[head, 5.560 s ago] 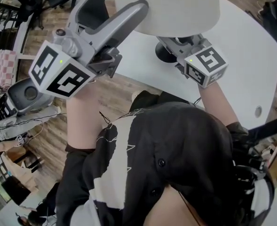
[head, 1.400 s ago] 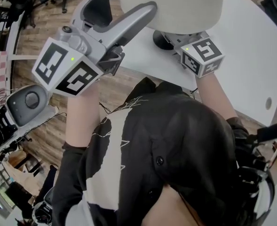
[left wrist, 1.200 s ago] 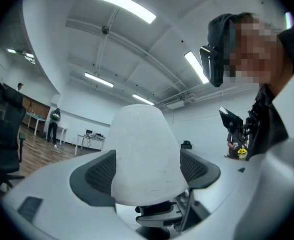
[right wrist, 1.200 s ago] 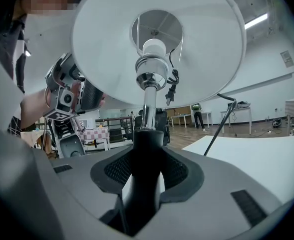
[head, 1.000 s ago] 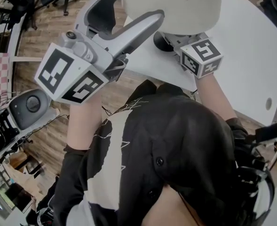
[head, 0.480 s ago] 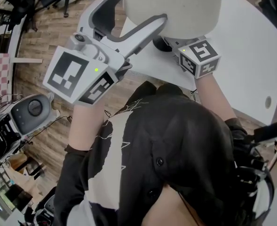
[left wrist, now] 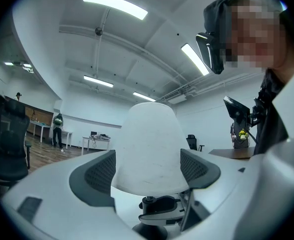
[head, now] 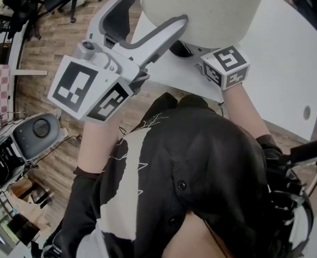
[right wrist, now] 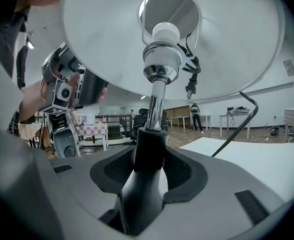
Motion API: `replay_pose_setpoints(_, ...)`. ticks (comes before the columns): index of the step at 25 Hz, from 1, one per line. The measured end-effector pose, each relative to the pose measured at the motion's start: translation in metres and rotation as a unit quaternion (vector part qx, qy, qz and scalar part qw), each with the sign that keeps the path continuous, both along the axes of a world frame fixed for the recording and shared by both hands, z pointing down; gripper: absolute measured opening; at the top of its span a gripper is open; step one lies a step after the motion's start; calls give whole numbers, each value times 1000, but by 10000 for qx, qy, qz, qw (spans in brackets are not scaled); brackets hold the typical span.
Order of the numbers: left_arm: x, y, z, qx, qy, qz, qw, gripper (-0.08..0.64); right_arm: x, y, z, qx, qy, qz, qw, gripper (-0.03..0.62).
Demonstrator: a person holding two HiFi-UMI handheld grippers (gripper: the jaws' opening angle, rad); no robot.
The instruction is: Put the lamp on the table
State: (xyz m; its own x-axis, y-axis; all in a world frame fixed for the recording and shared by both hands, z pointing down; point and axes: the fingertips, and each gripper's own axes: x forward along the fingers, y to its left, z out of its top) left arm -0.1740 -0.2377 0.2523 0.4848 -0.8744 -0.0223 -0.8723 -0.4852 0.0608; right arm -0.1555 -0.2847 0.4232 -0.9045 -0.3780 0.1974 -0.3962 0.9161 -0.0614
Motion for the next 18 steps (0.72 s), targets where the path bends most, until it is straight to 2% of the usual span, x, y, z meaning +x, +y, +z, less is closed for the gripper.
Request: replay_pose_setpoints(18, -12, 21, 2, 2, 59, 43, 10000, 413, -5, 9, -1, 209, 54, 8, 9998, 163)
